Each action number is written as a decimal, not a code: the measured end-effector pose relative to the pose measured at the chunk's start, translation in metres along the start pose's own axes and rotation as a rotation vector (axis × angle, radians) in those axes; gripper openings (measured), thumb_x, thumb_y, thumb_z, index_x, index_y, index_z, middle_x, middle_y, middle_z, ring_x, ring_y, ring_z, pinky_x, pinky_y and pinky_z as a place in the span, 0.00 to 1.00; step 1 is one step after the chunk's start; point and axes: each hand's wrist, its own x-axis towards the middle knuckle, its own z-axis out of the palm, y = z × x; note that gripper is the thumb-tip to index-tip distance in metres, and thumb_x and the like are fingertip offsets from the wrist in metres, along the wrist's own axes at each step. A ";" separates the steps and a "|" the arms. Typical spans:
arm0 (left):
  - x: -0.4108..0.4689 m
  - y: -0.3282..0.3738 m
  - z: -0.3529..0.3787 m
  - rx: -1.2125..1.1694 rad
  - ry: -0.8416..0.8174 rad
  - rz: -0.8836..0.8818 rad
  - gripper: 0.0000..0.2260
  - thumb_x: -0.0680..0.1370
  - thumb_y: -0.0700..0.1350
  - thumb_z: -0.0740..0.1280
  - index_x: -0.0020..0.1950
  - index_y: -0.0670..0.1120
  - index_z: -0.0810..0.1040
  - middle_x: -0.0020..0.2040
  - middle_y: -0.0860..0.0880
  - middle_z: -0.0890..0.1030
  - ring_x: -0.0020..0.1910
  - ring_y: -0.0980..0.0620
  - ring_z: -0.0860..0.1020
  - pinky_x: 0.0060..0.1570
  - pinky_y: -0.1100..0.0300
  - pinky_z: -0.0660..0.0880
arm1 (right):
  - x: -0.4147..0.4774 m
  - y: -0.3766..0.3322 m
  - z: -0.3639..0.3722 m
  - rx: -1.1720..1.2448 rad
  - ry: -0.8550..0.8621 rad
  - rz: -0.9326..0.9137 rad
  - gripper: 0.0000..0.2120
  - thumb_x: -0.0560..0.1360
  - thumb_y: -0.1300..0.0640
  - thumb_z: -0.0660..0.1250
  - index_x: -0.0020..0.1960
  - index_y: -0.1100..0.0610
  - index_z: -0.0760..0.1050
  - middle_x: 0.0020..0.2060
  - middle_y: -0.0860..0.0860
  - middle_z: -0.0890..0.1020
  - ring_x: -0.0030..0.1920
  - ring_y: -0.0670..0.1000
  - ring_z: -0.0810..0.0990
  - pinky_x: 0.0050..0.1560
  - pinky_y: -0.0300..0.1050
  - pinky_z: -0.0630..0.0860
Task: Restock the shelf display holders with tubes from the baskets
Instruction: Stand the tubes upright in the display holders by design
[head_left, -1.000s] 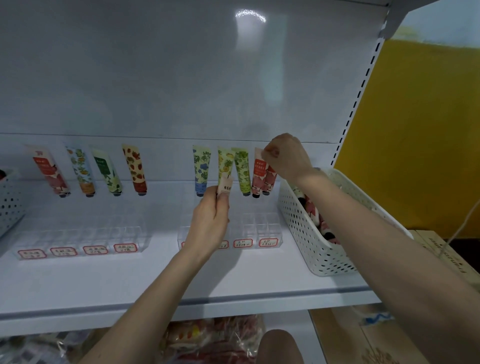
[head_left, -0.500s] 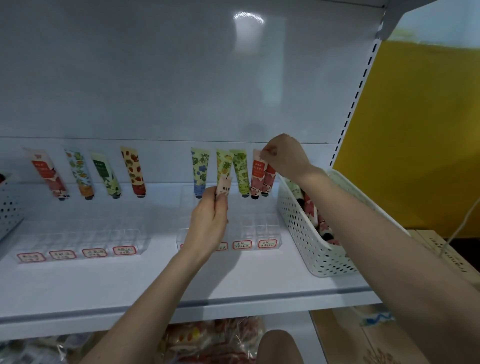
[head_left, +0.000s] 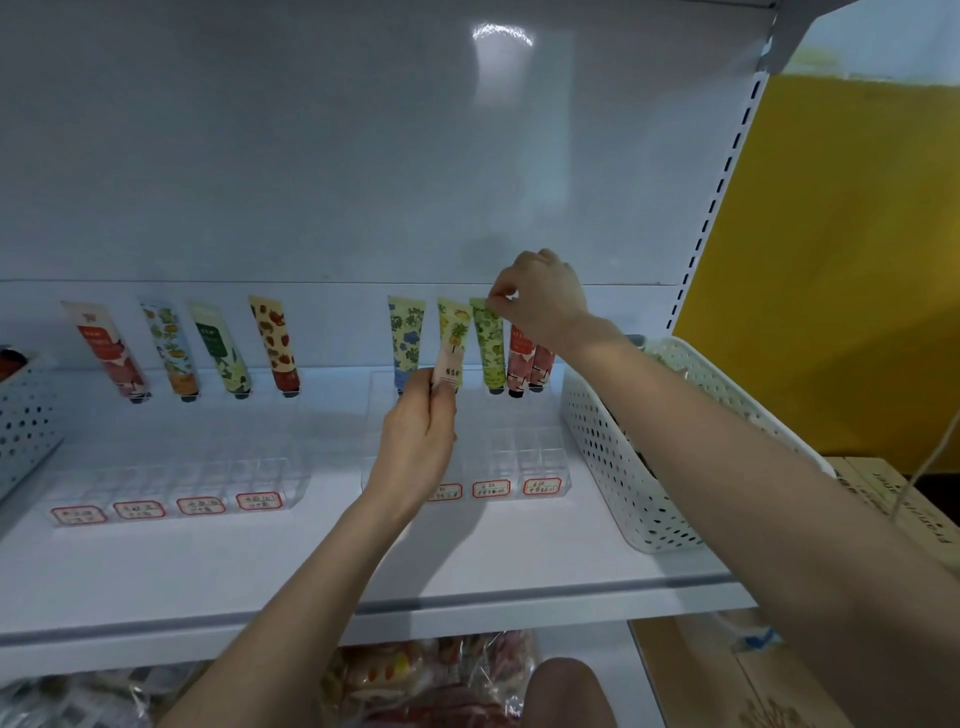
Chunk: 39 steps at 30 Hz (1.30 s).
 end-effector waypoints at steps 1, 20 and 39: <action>0.000 -0.001 0.000 0.003 -0.001 -0.002 0.05 0.83 0.45 0.52 0.52 0.48 0.67 0.39 0.50 0.74 0.36 0.52 0.74 0.31 0.66 0.70 | -0.001 0.001 -0.002 -0.005 0.000 0.006 0.11 0.77 0.53 0.61 0.54 0.54 0.80 0.54 0.53 0.78 0.58 0.53 0.71 0.55 0.45 0.67; -0.004 -0.001 0.004 -0.108 -0.022 -0.007 0.07 0.82 0.48 0.53 0.54 0.51 0.69 0.42 0.51 0.75 0.41 0.54 0.75 0.34 0.70 0.70 | -0.008 0.009 -0.004 0.008 -0.016 0.070 0.10 0.77 0.56 0.61 0.50 0.57 0.81 0.51 0.54 0.78 0.54 0.54 0.72 0.51 0.43 0.68; -0.006 0.004 0.006 -0.039 0.070 0.062 0.08 0.75 0.44 0.69 0.52 0.49 0.73 0.41 0.59 0.74 0.39 0.62 0.73 0.35 0.79 0.66 | -0.036 0.010 -0.037 0.455 0.096 0.167 0.12 0.78 0.55 0.62 0.45 0.61 0.79 0.38 0.50 0.79 0.38 0.47 0.74 0.38 0.36 0.69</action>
